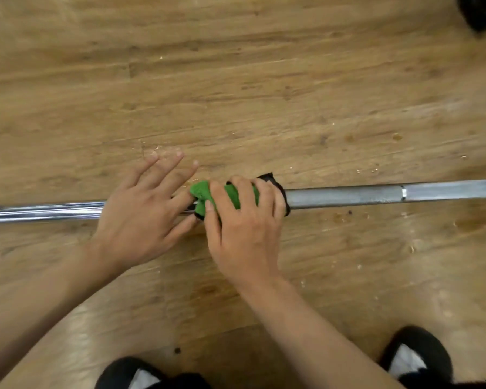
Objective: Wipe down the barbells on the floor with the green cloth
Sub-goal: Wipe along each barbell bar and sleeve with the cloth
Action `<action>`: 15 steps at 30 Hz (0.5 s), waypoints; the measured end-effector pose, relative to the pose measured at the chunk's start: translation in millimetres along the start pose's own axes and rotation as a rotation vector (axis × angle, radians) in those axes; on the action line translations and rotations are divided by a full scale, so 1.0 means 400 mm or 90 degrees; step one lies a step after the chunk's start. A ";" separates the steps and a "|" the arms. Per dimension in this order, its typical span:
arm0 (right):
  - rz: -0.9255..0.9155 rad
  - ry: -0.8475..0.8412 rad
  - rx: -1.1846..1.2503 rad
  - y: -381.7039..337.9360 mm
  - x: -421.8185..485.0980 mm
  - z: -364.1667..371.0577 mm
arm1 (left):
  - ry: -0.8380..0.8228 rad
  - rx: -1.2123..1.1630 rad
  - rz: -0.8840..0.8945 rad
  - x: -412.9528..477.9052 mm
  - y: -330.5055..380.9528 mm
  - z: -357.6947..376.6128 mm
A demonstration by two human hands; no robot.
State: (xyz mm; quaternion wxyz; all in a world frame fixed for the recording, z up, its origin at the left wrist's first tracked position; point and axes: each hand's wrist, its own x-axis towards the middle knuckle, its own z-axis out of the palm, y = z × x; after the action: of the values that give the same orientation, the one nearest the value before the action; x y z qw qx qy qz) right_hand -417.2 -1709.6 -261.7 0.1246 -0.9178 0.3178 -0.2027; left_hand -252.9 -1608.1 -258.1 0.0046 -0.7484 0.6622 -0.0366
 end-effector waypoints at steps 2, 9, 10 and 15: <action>-0.035 0.002 -0.020 0.074 -0.015 -0.018 | -0.025 -0.007 0.014 -0.015 0.001 -0.001; 0.332 0.186 -0.124 0.242 -0.026 -0.050 | -0.038 -0.042 -0.052 -0.084 -0.014 -0.025; 0.353 0.189 -0.113 0.185 -0.020 -0.033 | -0.043 -0.017 -0.062 -0.093 -0.012 -0.025; 0.018 0.004 -0.027 -0.056 -0.053 0.018 | -0.053 0.042 -0.031 -0.095 -0.008 -0.020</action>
State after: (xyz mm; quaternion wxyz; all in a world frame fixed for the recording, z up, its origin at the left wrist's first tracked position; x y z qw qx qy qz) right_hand -417.2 -1678.4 -266.2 0.1070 -0.9150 0.3357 -0.1967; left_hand -254.6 -1569.4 -251.7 0.0564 -0.7645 0.6415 -0.0274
